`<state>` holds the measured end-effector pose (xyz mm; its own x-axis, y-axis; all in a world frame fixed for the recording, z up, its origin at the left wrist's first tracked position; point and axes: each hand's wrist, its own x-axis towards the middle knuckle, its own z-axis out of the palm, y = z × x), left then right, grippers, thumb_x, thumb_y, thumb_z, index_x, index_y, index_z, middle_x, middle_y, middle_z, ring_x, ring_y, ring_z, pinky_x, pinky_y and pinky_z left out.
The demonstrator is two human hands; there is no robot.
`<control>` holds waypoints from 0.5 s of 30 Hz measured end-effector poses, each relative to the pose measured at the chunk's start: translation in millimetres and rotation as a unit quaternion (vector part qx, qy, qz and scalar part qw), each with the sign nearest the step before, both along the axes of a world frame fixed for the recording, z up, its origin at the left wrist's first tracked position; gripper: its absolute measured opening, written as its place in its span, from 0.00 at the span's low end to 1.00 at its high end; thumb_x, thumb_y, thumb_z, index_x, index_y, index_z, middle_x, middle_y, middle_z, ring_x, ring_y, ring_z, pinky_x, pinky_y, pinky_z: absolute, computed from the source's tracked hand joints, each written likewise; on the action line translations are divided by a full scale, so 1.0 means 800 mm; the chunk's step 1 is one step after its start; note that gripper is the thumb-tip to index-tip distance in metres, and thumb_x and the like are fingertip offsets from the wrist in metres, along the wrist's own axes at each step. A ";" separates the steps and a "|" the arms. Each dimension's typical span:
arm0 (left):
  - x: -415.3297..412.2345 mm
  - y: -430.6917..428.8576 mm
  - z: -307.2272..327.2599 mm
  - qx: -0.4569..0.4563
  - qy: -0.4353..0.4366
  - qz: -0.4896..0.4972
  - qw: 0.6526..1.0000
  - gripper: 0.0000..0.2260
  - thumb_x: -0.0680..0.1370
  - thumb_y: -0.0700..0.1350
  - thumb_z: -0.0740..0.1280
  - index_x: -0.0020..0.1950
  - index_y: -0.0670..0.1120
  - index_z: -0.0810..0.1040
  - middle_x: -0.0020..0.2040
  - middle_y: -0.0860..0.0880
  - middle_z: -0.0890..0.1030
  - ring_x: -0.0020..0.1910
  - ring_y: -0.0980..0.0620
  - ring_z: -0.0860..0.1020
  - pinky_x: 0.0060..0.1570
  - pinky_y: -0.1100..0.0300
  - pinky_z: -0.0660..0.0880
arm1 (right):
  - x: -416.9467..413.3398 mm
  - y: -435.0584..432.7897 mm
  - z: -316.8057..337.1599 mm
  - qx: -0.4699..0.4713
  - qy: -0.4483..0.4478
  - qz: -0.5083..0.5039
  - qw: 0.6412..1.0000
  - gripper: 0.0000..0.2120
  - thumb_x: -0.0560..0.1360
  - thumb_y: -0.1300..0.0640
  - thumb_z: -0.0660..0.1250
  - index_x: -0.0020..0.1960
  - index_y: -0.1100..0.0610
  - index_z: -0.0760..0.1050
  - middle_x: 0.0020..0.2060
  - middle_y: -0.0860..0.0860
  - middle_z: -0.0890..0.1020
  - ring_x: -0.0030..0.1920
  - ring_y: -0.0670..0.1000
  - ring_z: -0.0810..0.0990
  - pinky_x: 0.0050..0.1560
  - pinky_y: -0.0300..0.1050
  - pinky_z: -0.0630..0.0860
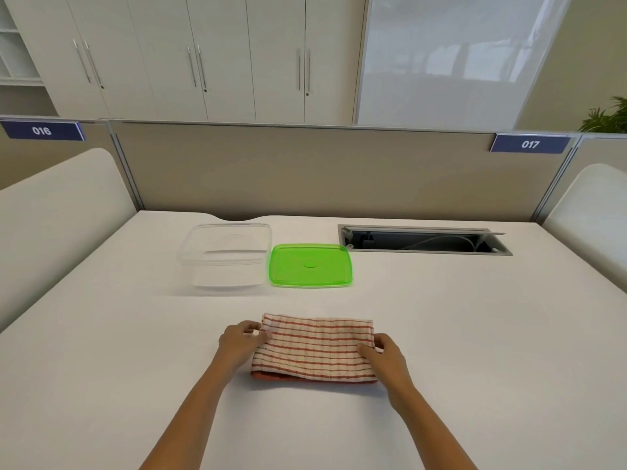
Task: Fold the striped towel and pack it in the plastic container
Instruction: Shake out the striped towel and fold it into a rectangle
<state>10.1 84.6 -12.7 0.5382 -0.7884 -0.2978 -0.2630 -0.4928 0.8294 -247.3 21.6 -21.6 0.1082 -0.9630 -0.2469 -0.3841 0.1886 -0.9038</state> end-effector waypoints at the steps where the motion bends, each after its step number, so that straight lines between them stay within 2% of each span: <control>1: -0.004 0.000 0.001 -0.022 -0.014 -0.005 1.000 0.15 0.73 0.48 0.70 0.57 0.45 0.76 0.56 0.45 0.78 0.57 0.44 0.76 0.59 0.52 0.73 | 0.001 -0.001 0.001 0.003 -0.020 -0.001 1.000 0.10 0.75 0.58 0.63 0.56 0.54 0.71 0.52 0.51 0.79 0.50 0.51 0.78 0.47 0.42 0.74; 3: -0.013 -0.001 0.002 -0.069 -0.002 -0.007 0.998 0.12 0.76 0.49 0.66 0.58 0.50 0.73 0.57 0.46 0.78 0.55 0.45 0.77 0.54 0.54 0.74 | 0.004 -0.001 0.001 0.014 -0.052 0.006 0.999 0.11 0.77 0.57 0.61 0.59 0.54 0.68 0.49 0.49 0.79 0.51 0.51 0.78 0.50 0.44 0.75; 6: -0.024 -0.004 0.002 -0.122 0.047 0.007 0.991 0.09 0.79 0.48 0.61 0.58 0.52 0.70 0.54 0.43 0.81 0.50 0.44 0.80 0.49 0.54 0.77 | 0.010 -0.001 0.000 0.008 -0.091 0.015 0.996 0.09 0.78 0.57 0.57 0.58 0.51 0.65 0.50 0.49 0.80 0.50 0.49 0.79 0.50 0.45 0.76; 10: -0.033 -0.014 0.004 -0.141 0.020 0.027 0.989 0.11 0.80 0.50 0.57 0.62 0.51 0.67 0.51 0.44 0.80 0.47 0.45 0.79 0.40 0.59 0.73 | 0.014 -0.004 0.007 -0.021 -0.125 0.014 0.992 0.09 0.80 0.58 0.56 0.58 0.48 0.63 0.46 0.49 0.81 0.42 0.48 0.82 0.30 0.40 0.79; 15: -0.043 -0.025 0.006 -0.157 -0.047 0.048 0.985 0.13 0.81 0.50 0.53 0.62 0.45 0.64 0.47 0.42 0.79 0.45 0.41 0.78 0.46 0.50 0.74 | 0.021 -0.010 0.012 -0.091 -0.115 -0.007 0.989 0.10 0.80 0.59 0.57 0.60 0.51 0.63 0.41 0.49 0.80 0.33 0.48 0.80 0.23 0.38 0.76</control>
<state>-24.3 64.3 -8.2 0.6288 -0.7775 0.0081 -0.3110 -0.2420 0.9191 -230.8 13.7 -12.3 0.1274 -0.9911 -0.0391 -0.1626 0.0180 -0.9865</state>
